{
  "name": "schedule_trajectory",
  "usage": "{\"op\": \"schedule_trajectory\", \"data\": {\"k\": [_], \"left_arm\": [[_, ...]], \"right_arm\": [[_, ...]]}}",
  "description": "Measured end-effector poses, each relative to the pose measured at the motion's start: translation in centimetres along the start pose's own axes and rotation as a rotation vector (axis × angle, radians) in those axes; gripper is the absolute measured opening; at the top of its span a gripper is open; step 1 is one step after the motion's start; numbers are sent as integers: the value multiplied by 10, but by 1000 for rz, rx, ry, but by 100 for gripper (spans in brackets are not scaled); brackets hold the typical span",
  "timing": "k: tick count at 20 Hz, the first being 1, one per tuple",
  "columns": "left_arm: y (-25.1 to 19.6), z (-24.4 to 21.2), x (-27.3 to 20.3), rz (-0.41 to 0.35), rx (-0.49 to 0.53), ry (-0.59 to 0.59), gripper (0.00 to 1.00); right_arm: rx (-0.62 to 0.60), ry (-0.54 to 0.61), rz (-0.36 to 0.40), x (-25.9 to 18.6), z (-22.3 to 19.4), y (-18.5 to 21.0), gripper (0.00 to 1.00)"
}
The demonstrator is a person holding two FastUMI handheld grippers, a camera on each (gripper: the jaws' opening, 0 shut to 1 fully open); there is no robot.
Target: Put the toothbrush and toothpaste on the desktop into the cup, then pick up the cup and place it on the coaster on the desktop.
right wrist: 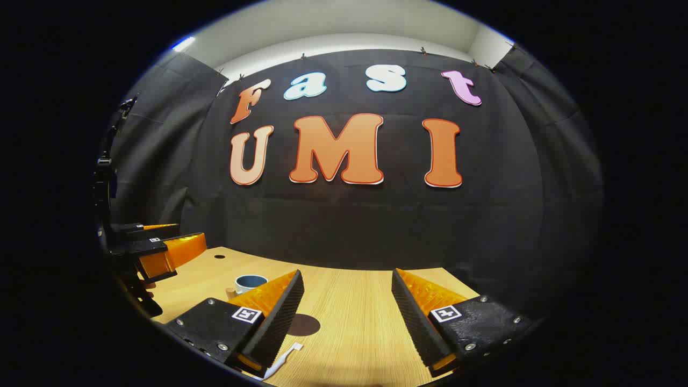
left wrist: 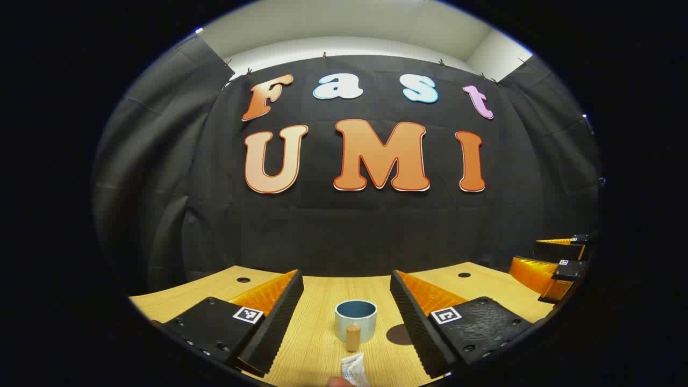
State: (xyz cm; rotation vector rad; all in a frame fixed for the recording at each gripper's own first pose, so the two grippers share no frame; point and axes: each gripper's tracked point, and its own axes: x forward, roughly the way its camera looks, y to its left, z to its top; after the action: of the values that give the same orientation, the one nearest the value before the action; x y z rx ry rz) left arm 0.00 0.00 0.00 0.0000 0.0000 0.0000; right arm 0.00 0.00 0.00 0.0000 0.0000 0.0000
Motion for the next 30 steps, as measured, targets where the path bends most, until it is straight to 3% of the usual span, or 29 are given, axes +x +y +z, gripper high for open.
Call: {"op": "schedule_trajectory", "data": {"k": [18, 21, 25, 30], "left_arm": [[0, 0, -1, -2, 10, 2, 100], [0, -6, -5, -9, 11, 40, 97], [0, -20, -18, -23, 18, 124, 100], [1, -40, -37, -33, 20, 265, 97]], "right_arm": [[13, 18, 9, 0, -4, 11, 98], [17, 47, 19, -1, -12, 17, 98], [40, 147, 39, -5, -33, 26, 100], [83, 360, 75, -15, -83, 44, 96]]}}
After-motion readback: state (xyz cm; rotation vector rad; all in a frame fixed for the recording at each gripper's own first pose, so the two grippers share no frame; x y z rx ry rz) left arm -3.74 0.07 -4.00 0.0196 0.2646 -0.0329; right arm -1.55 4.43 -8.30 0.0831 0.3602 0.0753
